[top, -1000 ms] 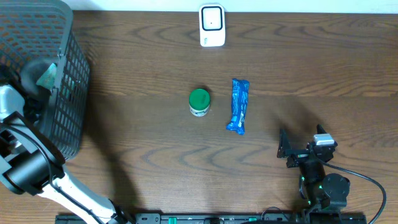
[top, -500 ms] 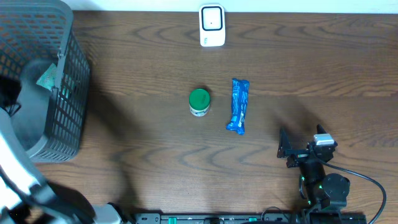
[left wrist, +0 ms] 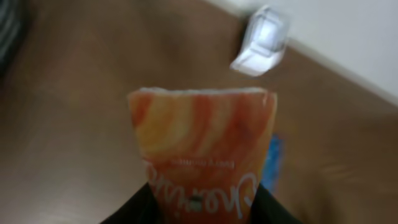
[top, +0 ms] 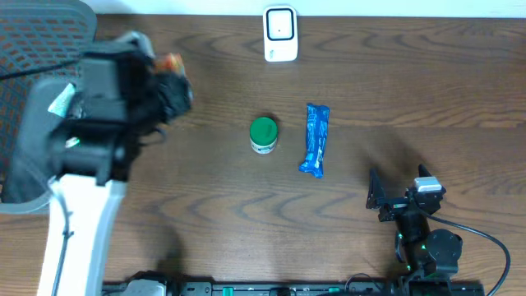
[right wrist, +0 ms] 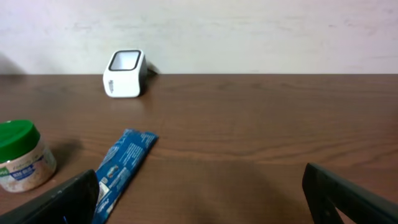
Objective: Scan the item barcode
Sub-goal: 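Place the small orange packet on the table left of the jar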
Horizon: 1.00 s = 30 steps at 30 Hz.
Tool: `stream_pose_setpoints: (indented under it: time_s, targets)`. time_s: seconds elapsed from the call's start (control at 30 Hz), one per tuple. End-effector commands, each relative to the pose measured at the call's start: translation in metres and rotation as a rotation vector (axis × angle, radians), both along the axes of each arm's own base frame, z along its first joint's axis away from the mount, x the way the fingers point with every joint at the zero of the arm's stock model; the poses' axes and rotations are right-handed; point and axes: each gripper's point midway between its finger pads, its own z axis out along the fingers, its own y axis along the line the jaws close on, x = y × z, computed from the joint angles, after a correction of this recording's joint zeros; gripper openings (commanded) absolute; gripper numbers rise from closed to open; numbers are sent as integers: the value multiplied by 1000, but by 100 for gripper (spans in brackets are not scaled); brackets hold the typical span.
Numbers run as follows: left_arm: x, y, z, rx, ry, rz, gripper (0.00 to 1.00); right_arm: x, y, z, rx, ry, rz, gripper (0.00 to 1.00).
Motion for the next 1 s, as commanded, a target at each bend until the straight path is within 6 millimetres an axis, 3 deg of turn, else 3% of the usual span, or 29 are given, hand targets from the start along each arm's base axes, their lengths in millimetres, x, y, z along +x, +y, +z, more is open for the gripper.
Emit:
stream_pose_setpoints:
  time_s: [0.0,0.17,0.27,0.37,0.4,0.47,0.5,0.6,0.67,0.73,0.77,0.83,0.87,0.97]
  targets:
    - [-3,10,-77,109,212,175,36,0,2,-1,-12,0,8,99]
    - [-15,-25,-187,135,455,126,36,0,2,-1,-11,0,8,99]
    - [-20,-57,-238,102,547,50,36,0,2,-1,-12,0,8,99]
    - [-19,-76,-268,130,572,5,36,0,2,-1,-12,0,8,99]
    - [-18,-76,-273,149,568,6,40,0,2,-1,-11,0,8,99]
    - [-12,-68,-272,195,543,23,70,0,2,-1,-11,0,8,99]
    - [-5,-67,-261,199,517,-8,96,0,2,-1,-12,0,8,99]
    - [17,-63,-205,213,410,-72,98,0,2,-1,-12,0,8,99]
    - [35,-49,-134,236,271,-75,98,0,2,-1,-11,0,8,99]
    - [47,-29,-43,253,76,-75,98,0,2,-1,-11,0,8,99]
    - [49,-13,1,263,-25,-42,98,0,2,-1,-11,0,8,99]
    - [47,11,43,275,-126,25,98,0,2,-1,-11,0,8,99]
    - [40,47,78,297,-204,134,98,0,2,-1,-12,0,8,99]
    - [25,118,98,343,-231,345,98,0,2,-1,-12,0,8,99]
